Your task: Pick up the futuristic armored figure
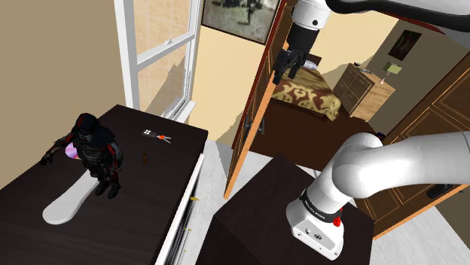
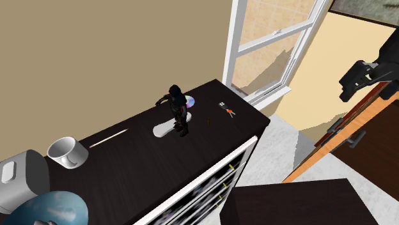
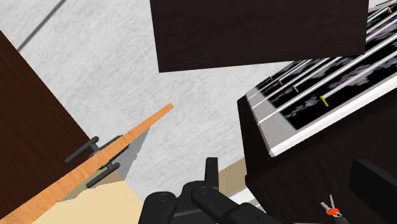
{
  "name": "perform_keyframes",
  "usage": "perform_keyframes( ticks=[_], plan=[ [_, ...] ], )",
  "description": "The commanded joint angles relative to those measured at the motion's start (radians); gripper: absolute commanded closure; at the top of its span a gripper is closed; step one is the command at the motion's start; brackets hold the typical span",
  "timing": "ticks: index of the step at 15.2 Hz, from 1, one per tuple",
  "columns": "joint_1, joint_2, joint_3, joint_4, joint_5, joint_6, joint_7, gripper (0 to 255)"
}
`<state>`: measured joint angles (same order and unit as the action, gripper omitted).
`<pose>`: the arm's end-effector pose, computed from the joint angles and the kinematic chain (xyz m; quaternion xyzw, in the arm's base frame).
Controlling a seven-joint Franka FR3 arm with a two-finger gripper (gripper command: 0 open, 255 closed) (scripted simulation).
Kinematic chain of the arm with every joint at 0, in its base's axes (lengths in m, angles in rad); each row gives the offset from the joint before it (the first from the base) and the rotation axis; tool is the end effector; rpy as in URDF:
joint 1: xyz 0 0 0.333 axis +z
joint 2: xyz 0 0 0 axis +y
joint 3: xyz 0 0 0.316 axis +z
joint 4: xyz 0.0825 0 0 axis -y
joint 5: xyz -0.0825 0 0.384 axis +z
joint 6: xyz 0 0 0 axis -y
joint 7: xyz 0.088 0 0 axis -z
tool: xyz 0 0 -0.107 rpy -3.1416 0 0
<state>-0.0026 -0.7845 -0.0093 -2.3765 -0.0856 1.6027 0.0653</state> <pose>0.3098 -0.0134 0.5835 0.9986 -0.0361 0.0064 0.0393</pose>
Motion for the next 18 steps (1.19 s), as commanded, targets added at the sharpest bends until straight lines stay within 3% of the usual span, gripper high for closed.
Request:
perform_keyframes(
  ticks=[1,9,18],
  plan=[
    [0.000,0.000,0.000,0.000,0.000,0.000,0.000,0],
    [0.055,0.032,0.149,-0.088,0.142,0.135,0.212,0],
    [0.105,0.179,0.329,-0.088,0.269,0.324,0.443,0]
  ],
)
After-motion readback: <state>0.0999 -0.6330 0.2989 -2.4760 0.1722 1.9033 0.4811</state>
